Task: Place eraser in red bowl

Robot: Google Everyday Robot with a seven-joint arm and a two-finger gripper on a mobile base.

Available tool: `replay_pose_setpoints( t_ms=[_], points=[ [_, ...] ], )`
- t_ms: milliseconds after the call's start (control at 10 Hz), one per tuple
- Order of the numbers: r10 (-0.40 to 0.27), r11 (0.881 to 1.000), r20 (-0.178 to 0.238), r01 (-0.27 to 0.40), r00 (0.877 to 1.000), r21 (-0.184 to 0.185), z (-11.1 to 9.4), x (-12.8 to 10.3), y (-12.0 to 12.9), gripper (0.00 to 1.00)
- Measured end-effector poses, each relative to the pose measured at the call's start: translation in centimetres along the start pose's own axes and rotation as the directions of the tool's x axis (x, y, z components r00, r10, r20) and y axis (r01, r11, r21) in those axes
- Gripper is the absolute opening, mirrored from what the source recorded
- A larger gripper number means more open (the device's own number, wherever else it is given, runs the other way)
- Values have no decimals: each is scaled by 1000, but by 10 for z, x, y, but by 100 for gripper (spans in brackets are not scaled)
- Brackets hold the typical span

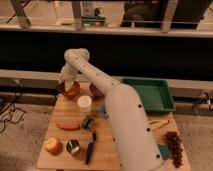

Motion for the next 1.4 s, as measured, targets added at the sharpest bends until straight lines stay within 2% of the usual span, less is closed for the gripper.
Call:
replay_pose_setpoints(
  t_ms=[300, 500, 600, 700, 1300, 1400],
  points=[
    [8, 1000, -13, -8, 1000, -3, -2, 13, 4, 0],
    [9, 1000, -15, -9, 1000, -3, -2, 14, 4, 0],
    [6, 1000, -13, -6, 1000, -4, -1, 12, 4, 5],
    [6, 1000, -13, -6, 1000, -5, -1, 12, 4, 12],
    [10, 1000, -15, -10, 1000, -4, -2, 15, 5, 74],
    [10, 1000, -15, -10, 1000, -4, -2, 15, 6, 78]
  ],
)
